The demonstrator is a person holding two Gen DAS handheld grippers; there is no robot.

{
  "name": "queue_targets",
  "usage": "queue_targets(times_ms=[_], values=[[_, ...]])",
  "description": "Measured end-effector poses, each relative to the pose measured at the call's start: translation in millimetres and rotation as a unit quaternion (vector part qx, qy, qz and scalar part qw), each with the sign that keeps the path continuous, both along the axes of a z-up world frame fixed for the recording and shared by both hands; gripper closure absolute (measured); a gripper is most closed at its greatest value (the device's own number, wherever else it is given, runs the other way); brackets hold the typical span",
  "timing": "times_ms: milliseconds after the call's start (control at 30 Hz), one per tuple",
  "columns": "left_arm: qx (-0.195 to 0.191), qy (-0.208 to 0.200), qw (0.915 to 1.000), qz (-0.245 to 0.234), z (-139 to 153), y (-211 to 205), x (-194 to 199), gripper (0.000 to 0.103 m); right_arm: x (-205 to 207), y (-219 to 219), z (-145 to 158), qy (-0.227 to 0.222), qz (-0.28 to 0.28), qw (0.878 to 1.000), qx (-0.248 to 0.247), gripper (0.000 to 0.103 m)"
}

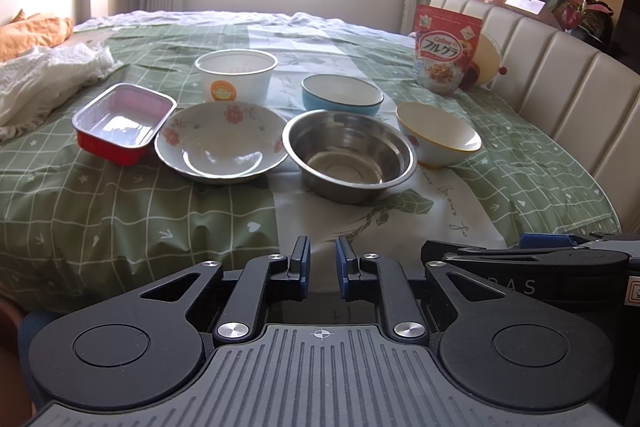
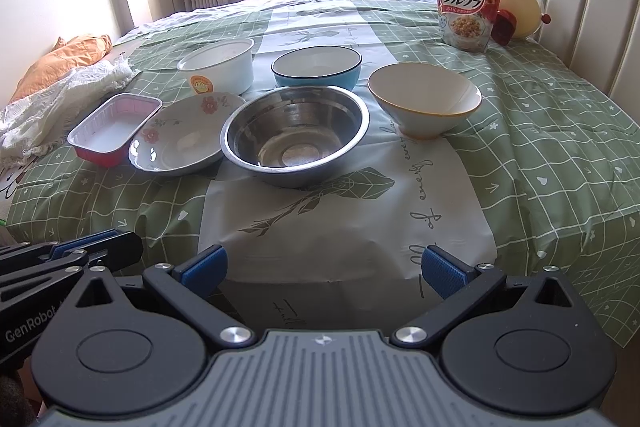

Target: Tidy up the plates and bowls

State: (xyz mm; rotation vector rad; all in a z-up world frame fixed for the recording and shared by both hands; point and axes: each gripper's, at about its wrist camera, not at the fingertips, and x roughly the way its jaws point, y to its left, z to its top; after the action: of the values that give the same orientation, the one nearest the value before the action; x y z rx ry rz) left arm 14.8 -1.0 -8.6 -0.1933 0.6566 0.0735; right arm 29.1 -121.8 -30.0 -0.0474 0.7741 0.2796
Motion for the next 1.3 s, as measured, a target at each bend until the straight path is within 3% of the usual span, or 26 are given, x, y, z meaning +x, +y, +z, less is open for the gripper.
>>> queue_targets(times_ms=[967, 1300], values=[[-0.002, 0.003, 1.0000, 0.001, -3, 2, 1, 0.087, 3, 1, -5, 0.005, 0.001, 1.000, 0.001, 0.000], [-0.019, 0.009, 0.9998, 0.005, -8, 13, 23, 0.087, 22, -2, -7, 0.005, -0.004, 1.000, 0.015, 0.000]])
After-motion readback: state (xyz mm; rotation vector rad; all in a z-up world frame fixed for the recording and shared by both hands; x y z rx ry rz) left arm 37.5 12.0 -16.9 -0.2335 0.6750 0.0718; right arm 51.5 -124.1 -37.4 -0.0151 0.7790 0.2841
